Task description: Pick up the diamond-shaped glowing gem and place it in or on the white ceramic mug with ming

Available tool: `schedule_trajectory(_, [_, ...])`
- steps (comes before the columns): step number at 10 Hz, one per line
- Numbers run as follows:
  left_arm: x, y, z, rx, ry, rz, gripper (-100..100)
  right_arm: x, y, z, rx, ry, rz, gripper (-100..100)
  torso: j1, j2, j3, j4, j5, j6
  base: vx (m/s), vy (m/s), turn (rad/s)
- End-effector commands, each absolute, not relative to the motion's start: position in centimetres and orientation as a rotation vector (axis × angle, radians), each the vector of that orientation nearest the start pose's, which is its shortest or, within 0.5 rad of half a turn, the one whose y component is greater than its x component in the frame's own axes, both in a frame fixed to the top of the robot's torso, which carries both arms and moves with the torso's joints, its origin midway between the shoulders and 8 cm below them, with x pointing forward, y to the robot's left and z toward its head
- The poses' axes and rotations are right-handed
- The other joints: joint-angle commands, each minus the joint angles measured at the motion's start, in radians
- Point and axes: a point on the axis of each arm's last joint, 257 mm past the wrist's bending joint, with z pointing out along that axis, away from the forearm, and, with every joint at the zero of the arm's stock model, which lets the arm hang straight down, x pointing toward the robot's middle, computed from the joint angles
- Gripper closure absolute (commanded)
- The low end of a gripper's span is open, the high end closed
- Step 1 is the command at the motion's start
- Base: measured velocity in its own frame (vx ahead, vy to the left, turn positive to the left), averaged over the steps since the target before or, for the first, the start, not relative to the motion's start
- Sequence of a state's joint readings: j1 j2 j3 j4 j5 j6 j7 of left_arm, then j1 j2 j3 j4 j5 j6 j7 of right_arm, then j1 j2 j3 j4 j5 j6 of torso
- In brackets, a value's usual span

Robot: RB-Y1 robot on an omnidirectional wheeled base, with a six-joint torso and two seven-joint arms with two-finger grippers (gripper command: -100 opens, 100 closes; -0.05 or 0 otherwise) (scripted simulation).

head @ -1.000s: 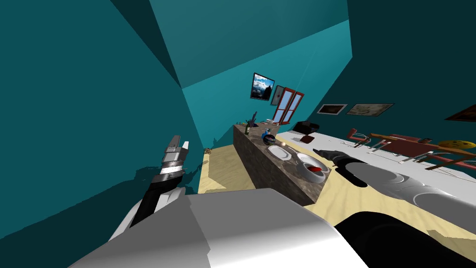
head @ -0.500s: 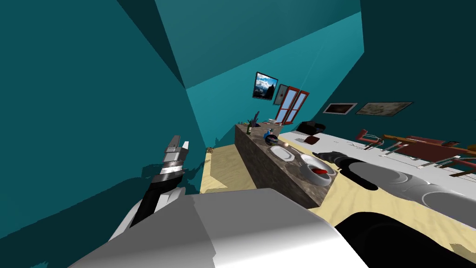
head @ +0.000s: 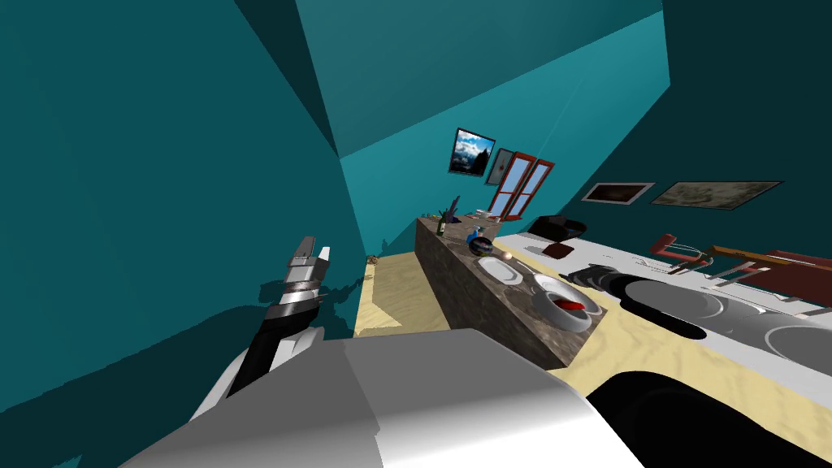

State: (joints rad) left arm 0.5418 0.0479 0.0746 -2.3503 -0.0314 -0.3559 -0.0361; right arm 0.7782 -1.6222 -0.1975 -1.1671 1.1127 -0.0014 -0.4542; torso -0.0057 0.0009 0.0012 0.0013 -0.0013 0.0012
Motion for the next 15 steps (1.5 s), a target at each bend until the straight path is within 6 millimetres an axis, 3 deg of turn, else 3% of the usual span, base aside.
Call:
schedule_trajectory(1, [34.7, 30.3, 1.6, -0.668, 0.747, -1.131, 0, 29.8, -82.4, -11.4, -0.412, 2.214, -1.068, -100, 0.0, 0.0, 0.0, 0.0, 0.0, 0.0, 0.008, -0.004, 0.006])
schedule_trajectory(5, [34.7, 30.3, 1.6, -0.668, 0.747, -1.131, 0, 29.5, -81.9, -12.9, -0.486, 2.275, -1.038, -100, 0.001, 0.0, 0.0, 0.0, 0.0, 0.0, 0.012, 0.002, -0.045])
schedule_trajectory(6, [34.7, 30.3, 1.6, -0.668, 0.747, -1.131, 0, 30.4, -81.6, -12.3, -0.497, 2.253, -1.041, -100, 0.001, -0.002, -0.001, 0.0, 0.0, 0.001, 0.062, 0.017, -0.131])
schedule_trajectory(7, [34.7, 30.3, 1.6, -0.668, 0.747, -1.131, 0, 29.8, -81.8, -13.2, -0.497, 2.291, -1.018, -100, 0.002, -0.003, -0.002, -0.001, 0.001, 0.0, 0.07, 0.023, -0.177])
schedule_trajectory(8, [34.7, 30.3, 1.6, -0.668, 0.747, -1.131, 0, 31.4, -81.3, -12.1, -0.519, 2.251, -1.023, -100, 0.002, -0.004, -0.002, -0.001, 0.0, 0.001, 0.06, 0.026, -0.113])
schedule_trajectory(9, [34.7, 30.3, 1.6, -0.668, 0.747, -1.131, 0, 31.4, -81.3, -12.7, -0.532, 2.276, -1.003, -100, 0.002, -0.004, -0.002, -0.001, 0.001, 0.0, 0.075, 0.029, -0.21])
schedule_trajectory(10, [34.7, 30.3, 1.6, -0.668, 0.747, -1.131, 0, 32.5, -80.9, -11.9, -0.549, 2.247, -1.008, -100, 0.003, -0.005, -0.003, -0.001, 0.001, 0.001, 0.057, 0.03, -0.094])
schedule_trajectory(12, [34.7, 30.3, 1.6, -0.668, 0.747, -1.131, 0, 31.9, -81.0, -12.7, -0.551, 2.282, -0.983, -100, 0.002, -0.003, -0.002, -0.001, 0.001, -0.001, 0.036, 0.011, -0.074])
schedule_trajectory(15, [34.7, 30.3, 1.6, -0.668, 0.747, -1.131, 0, 33.6, -80.5, -11.5, -0.58, 2.238, -0.992, -100, 0.002, -0.002, -0.001, -0.001, 0.001, -0.001, 0.025, 0.013, -0.028])
